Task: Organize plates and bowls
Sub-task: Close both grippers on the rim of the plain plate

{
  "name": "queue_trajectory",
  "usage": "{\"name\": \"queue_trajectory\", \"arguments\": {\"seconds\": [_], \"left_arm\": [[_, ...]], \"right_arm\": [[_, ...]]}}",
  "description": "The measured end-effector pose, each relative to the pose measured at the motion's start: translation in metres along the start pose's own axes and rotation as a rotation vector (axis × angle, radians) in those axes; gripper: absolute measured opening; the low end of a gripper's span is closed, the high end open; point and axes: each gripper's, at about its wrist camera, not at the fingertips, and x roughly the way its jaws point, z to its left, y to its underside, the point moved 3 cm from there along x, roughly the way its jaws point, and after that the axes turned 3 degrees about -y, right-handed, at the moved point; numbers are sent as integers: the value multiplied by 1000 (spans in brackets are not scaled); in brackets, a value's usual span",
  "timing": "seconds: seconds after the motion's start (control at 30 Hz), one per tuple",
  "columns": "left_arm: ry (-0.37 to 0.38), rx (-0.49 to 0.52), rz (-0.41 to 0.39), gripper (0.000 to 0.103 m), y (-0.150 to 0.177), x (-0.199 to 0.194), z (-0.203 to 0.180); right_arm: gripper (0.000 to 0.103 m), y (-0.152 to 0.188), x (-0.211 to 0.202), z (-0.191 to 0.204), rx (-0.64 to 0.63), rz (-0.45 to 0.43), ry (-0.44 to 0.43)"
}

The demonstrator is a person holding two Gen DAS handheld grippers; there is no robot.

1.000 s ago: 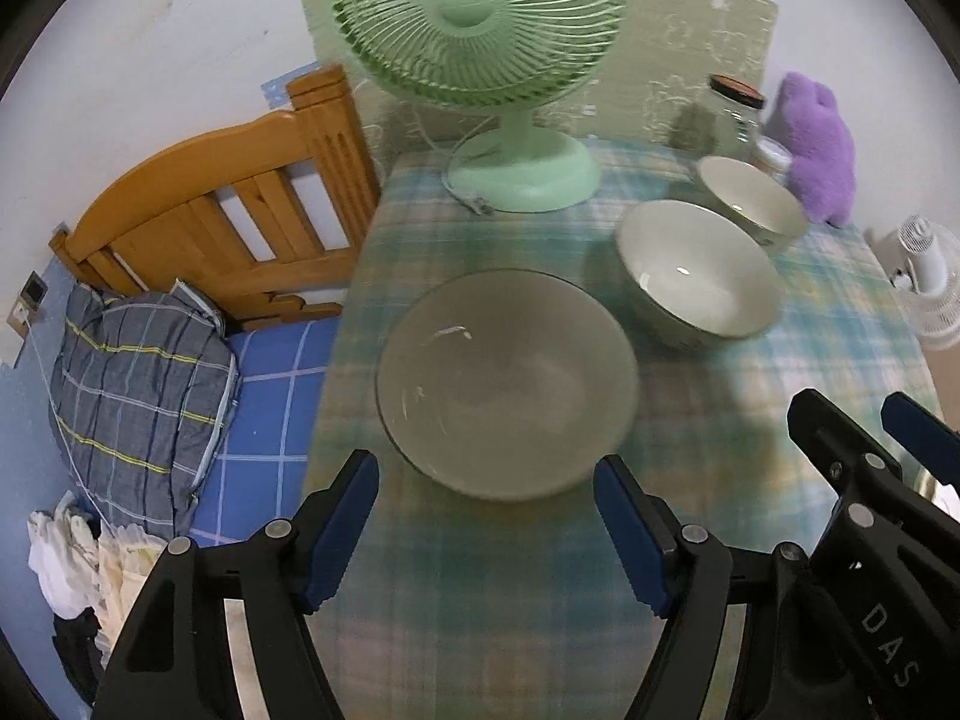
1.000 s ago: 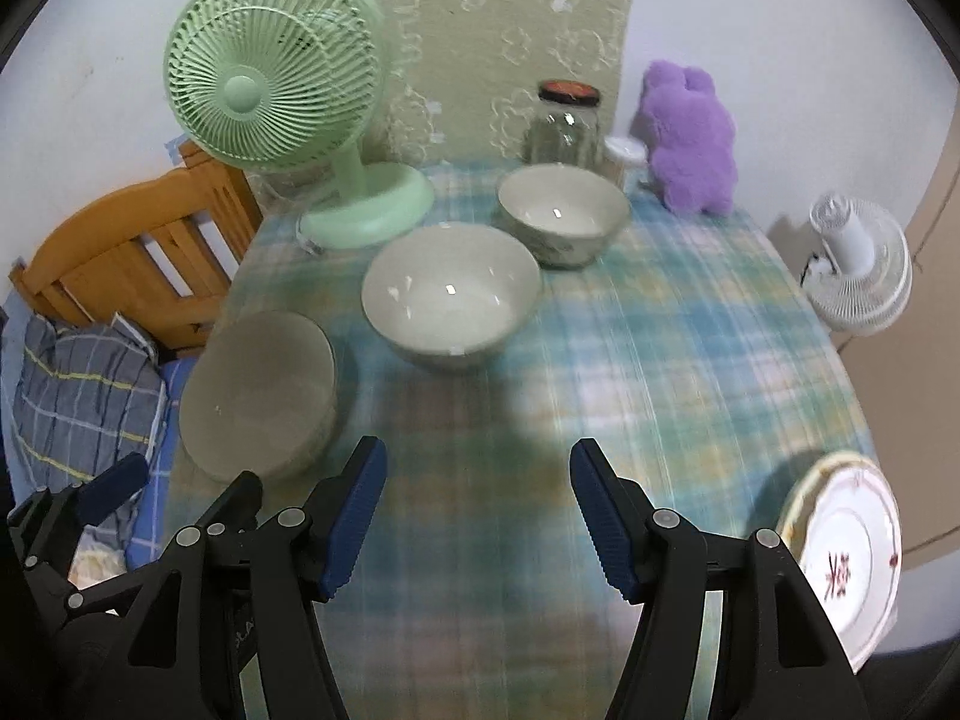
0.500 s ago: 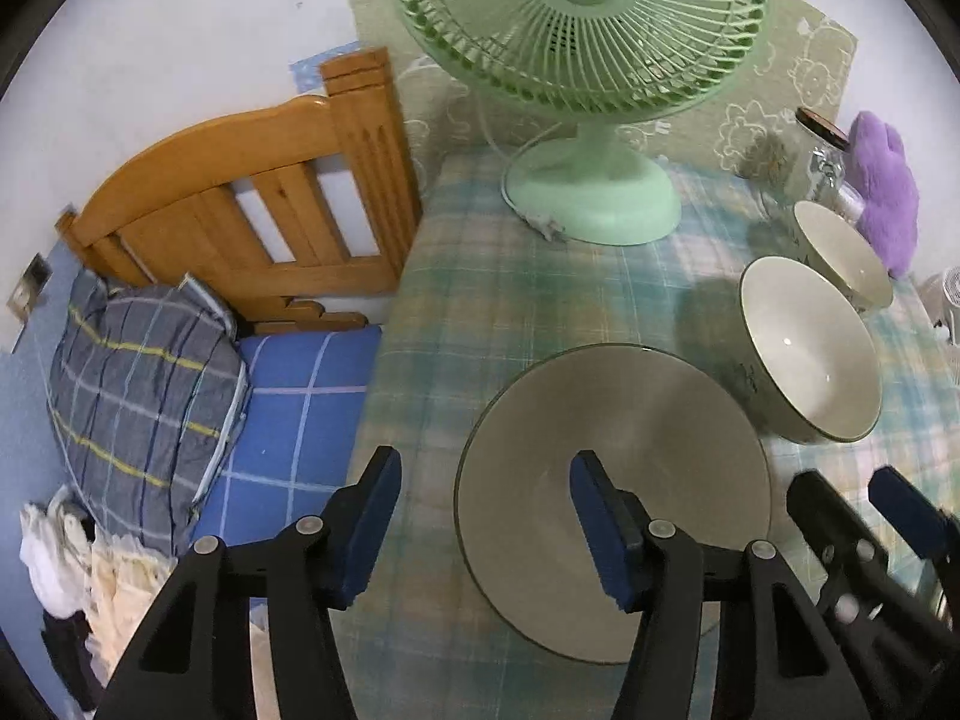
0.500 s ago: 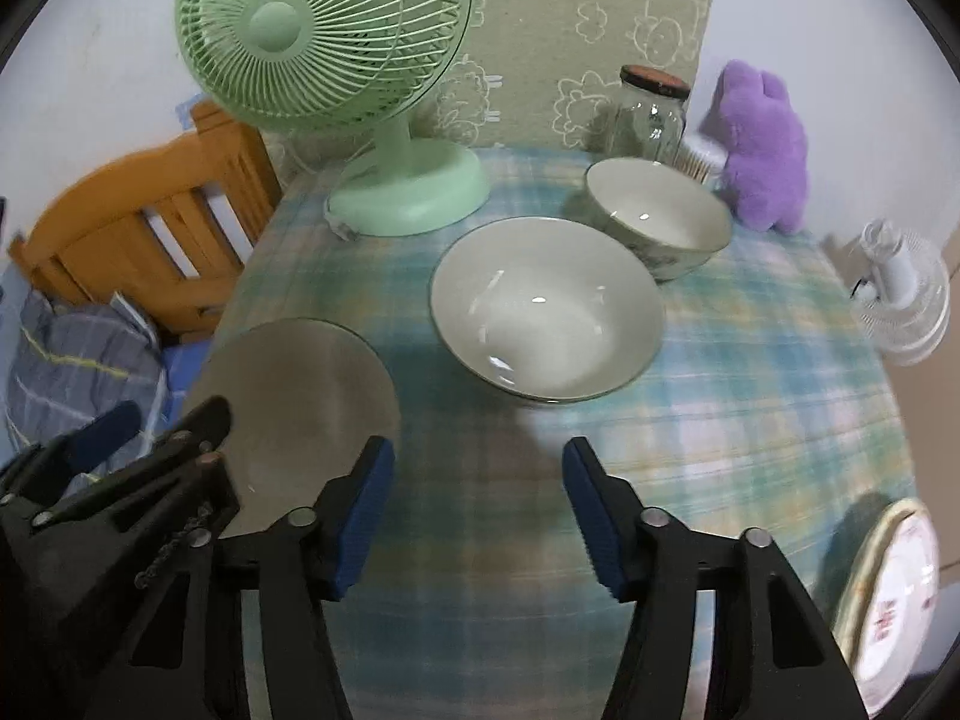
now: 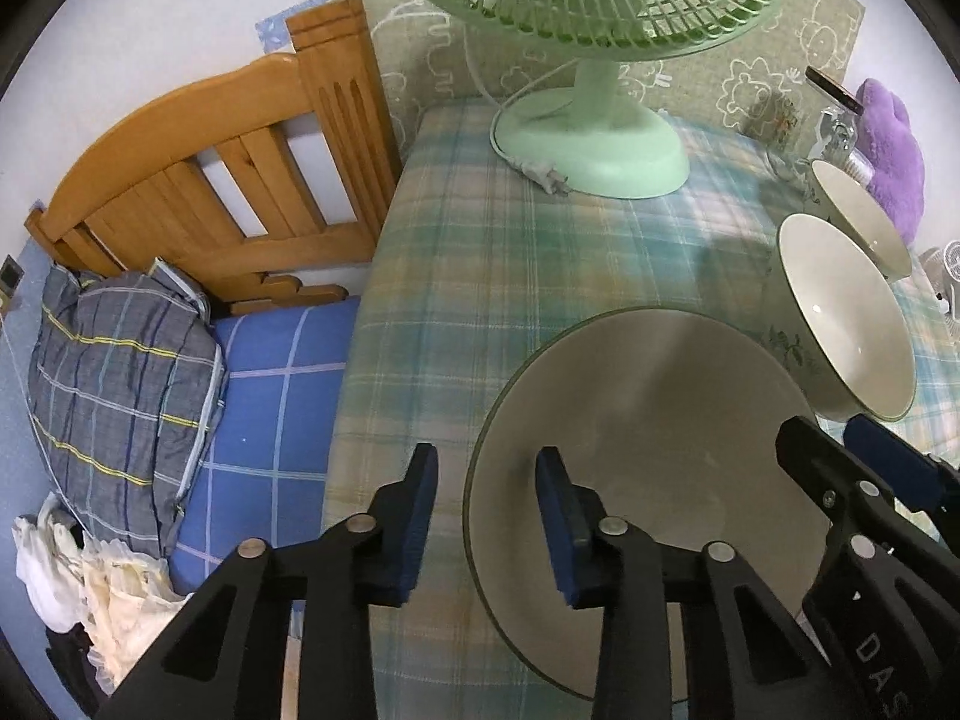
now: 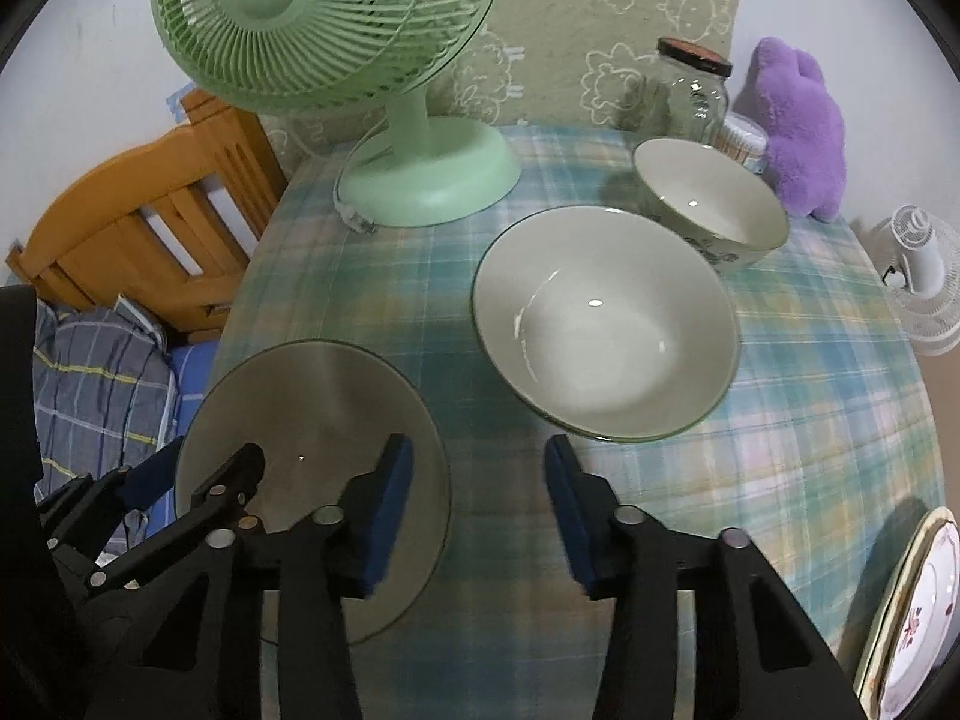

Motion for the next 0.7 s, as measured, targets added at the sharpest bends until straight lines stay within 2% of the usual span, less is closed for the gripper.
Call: {"name": "queue_trajectory", "arguments": {"seconds": [0.1, 0.17, 0.3, 0.7], "left_arm": [[17, 6, 0, 24, 0, 2, 0], [31, 4, 1, 20, 0, 2, -1], [42, 0, 9, 16, 0, -1, -1], [41, 46, 28, 15, 21, -17, -22]], "right_arm": [[38, 1, 8, 2, 3, 28, -17], [25, 1, 14, 1, 15, 52, -33], [13, 1, 12, 3, 18, 59, -70], [13, 16, -3, -10, 1, 83, -53]]}}
